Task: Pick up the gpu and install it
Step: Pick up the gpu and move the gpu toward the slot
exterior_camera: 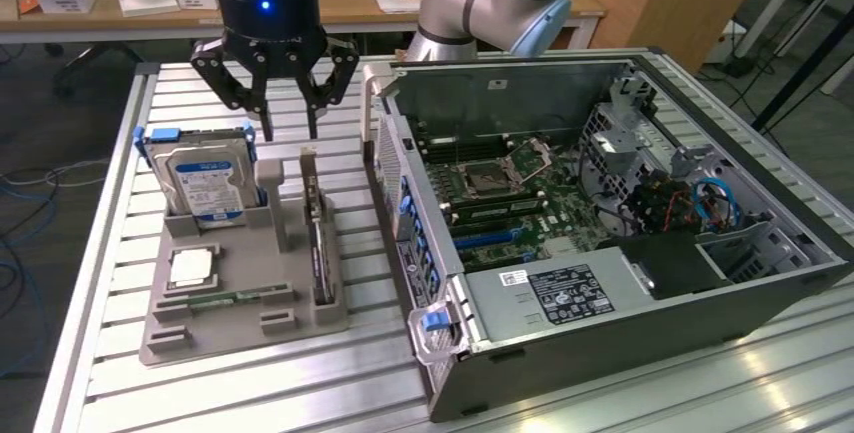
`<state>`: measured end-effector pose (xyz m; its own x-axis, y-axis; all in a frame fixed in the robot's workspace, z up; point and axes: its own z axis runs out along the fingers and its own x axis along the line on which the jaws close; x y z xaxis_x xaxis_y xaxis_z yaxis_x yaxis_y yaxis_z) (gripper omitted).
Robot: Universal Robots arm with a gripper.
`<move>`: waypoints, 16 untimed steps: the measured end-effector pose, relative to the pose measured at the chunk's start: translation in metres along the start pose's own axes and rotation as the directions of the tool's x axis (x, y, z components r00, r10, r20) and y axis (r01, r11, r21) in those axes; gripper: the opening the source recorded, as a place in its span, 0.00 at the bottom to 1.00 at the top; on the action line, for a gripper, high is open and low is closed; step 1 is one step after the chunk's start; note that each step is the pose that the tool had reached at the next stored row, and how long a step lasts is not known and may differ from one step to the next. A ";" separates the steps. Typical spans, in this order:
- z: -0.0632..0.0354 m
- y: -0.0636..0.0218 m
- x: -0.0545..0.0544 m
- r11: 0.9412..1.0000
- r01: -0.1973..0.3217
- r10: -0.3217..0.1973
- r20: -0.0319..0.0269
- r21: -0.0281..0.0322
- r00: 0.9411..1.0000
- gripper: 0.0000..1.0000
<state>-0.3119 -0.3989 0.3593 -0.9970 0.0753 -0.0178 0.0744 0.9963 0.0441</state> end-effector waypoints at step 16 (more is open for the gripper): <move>0.0016 -0.0069 -0.001 1.000 0.000 0.000 0.000 0.003 1.000 0.49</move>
<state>-0.3114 -0.4057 0.3575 -0.9970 0.0752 -0.0180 0.0744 0.9964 0.0407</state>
